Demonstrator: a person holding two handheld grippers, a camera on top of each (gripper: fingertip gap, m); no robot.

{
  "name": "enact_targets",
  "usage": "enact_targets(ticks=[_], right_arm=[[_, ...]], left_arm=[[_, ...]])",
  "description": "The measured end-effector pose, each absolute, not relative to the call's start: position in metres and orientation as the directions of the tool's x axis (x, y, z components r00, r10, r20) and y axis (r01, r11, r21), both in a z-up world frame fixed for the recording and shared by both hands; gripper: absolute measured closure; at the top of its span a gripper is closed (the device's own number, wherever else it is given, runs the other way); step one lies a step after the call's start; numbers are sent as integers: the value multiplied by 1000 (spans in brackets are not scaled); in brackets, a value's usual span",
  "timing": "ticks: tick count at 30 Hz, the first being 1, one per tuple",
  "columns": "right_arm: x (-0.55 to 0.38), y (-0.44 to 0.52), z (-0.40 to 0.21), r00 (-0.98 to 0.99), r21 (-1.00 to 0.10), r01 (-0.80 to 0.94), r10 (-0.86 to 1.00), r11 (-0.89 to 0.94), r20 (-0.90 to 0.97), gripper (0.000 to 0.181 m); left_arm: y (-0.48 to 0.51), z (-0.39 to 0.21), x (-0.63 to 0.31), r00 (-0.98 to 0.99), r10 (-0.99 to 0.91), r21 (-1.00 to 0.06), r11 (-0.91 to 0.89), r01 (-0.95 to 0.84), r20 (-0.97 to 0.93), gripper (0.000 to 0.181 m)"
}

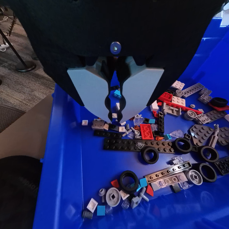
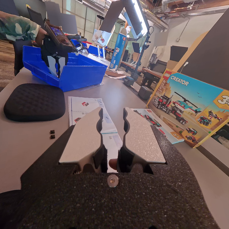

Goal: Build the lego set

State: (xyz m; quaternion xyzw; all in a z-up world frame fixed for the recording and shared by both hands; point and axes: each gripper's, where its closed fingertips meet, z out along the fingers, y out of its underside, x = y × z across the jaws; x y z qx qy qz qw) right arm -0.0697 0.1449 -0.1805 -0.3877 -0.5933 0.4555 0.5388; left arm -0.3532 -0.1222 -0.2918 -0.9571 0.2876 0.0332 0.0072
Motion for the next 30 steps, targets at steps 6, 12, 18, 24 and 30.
enact_targets(ticks=[6, 12, 18, 24, 30], right_arm=[[-71, 145, -183, -125, -959, -23, 950, 284, 285, 150], [-72, 145, -185, -125, -955, -8, 947, 297, 295, 150], [-72, 146, -186, -122, -956, -6, 948, 295, 293, 150], [-72, 144, -187, -132, -955, -1, 947, 295, 293, 150], [-72, 143, -188, -141, -956, -1, 947, 293, 290, 150]], left_arm=[[-118, -286, -348, 848, -524, -51, -847, -529, -81, 163], [-113, -291, -343, 954, -300, -100, -949, -298, 9, 164], [-115, -290, -339, 995, -97, -92, -991, -96, 12, 164], [-117, -292, -342, 997, 77, -132, -988, 76, 1, 159], [-118, -292, -348, 991, 130, -147, -981, 126, -20, 159]])
